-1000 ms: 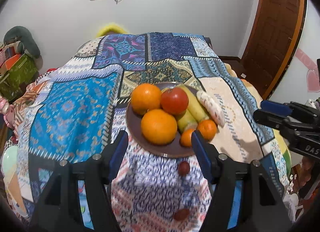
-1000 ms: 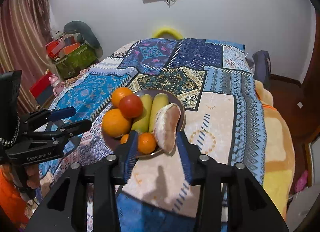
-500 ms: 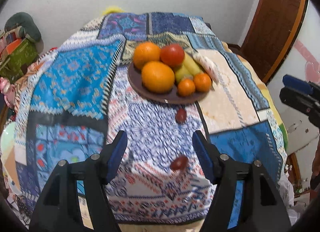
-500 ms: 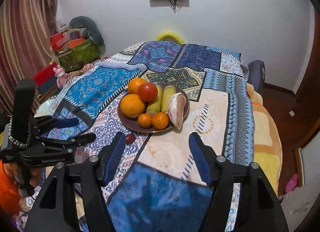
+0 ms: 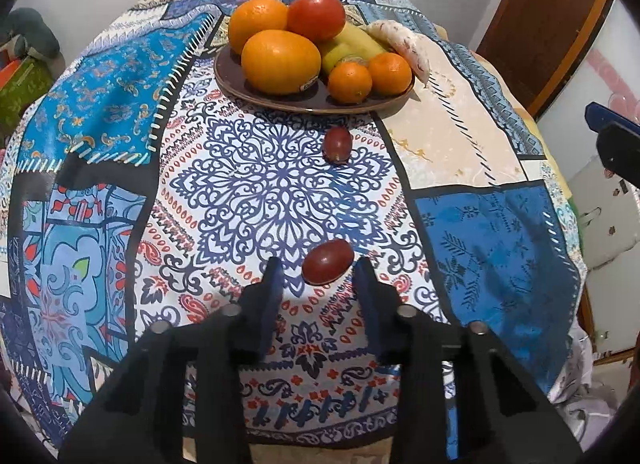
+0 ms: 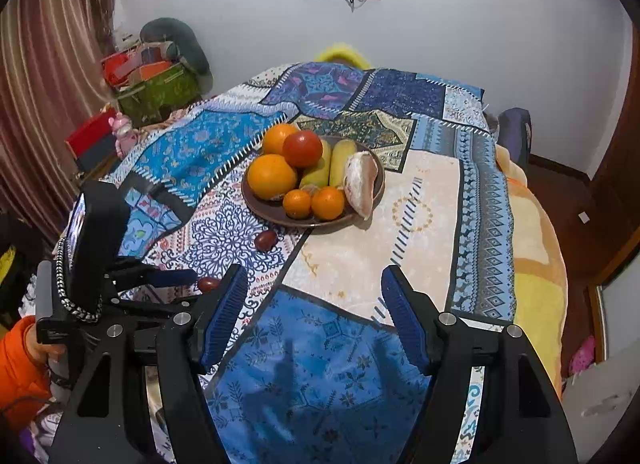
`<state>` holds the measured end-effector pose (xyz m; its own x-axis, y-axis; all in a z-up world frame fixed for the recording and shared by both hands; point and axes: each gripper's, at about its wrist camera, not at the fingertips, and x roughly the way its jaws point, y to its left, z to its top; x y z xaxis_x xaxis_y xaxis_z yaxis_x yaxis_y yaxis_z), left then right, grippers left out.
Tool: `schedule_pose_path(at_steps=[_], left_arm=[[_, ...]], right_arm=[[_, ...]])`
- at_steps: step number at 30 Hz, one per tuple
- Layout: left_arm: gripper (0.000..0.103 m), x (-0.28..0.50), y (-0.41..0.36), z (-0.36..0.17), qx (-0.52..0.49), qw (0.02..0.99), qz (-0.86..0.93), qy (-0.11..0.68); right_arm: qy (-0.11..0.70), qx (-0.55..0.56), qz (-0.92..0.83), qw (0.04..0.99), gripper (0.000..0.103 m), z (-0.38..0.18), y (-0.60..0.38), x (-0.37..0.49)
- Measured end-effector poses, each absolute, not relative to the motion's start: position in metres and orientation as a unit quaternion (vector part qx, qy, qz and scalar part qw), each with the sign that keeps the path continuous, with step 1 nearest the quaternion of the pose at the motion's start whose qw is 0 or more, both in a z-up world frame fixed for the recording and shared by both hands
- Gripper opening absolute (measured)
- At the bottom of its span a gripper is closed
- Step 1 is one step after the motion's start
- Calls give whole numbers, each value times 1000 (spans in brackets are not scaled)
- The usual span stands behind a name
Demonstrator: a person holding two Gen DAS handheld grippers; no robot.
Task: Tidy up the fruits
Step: 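Grasp a dark red date with the left tool while the right tool grasps another date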
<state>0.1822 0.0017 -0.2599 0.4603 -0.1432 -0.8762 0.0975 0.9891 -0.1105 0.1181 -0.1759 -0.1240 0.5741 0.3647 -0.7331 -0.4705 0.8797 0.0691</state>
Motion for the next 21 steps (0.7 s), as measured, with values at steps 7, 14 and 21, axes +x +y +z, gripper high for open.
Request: schedule_pose_path(at_steps=[7,14,21], left_arm=[[23,183,13,-255,-22,863,-70,500],[23,182,46,-238,-35,877,-47,477],[23,183,76,-224,-37,891,-26,452]], right_arm=[[412,-75,244,875,66,-138,-162,125],[428,-79,258,863,66,-153,-139,139],[457,-69,271,844,65,-177,-112,160]])
